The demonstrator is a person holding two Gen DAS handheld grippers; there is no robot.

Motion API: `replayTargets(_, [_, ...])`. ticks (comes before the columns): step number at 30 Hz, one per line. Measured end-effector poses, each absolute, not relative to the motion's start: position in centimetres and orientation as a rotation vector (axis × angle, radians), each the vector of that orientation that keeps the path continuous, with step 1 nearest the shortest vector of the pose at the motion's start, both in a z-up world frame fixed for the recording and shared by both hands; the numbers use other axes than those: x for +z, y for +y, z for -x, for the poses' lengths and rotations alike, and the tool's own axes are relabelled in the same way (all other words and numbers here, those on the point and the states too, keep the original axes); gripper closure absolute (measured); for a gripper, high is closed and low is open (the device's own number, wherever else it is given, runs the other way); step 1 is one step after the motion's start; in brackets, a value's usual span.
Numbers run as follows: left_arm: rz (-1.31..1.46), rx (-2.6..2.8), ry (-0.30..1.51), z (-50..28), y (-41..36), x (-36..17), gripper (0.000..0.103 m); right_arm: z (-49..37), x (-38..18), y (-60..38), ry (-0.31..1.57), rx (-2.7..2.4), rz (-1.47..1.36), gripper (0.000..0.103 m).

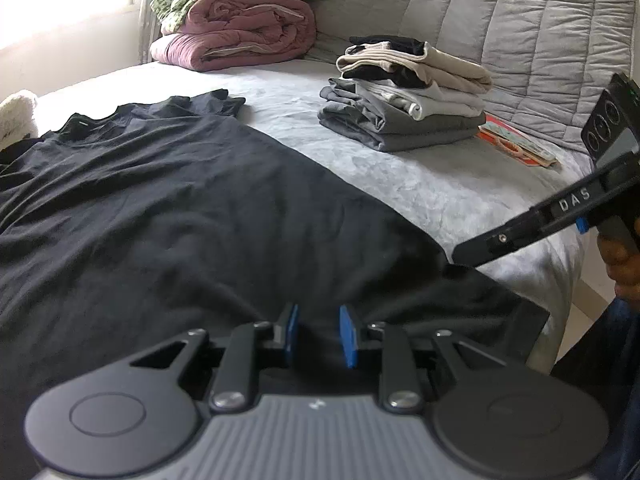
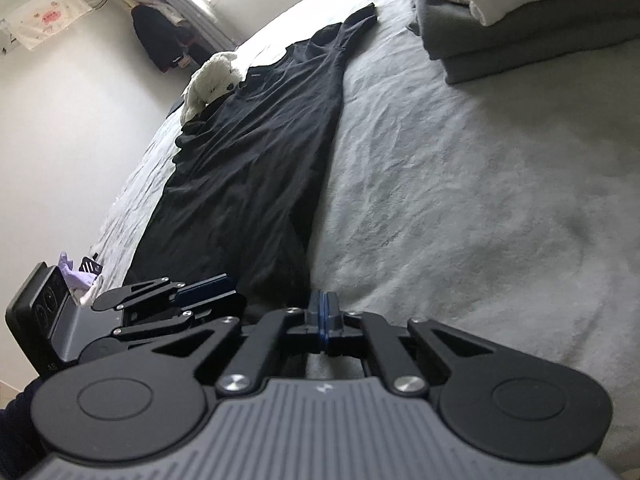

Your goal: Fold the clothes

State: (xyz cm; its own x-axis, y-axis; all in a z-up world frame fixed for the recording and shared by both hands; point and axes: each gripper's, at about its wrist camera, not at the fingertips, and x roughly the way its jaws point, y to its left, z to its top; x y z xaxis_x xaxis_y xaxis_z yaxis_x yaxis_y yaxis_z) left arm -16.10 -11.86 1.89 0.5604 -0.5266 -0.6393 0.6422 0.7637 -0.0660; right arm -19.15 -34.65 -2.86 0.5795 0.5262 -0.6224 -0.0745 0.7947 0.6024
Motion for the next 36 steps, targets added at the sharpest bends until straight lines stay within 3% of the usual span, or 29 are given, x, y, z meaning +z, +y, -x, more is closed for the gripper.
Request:
replayTargets(1, [-0.193,-0.694,0.686,16.1,-12.0,1.9,0.078,18.9,-2.9,-34.7,0.889,0.371,-0.571,0.09])
replayTargets(11, [-0.198,-0.698,0.675,16.2,-11.9,1.8,0.078,17.5,-3.0,-34.6,0.859,0.367,-0.645,0.089])
replayTargets(15, [-0.195,-0.7,0.675,16.1,-11.8,1.8,0.078,17.5,-3.0,-34.7,0.854,0.361,-0.65,0.077])
replayTargets(36, [-0.185,-0.712,0.677,16.0,-11.6,1.7,0.078,17.7,-3.4,-34.7,0.87,0.4,-0.653,0.077])
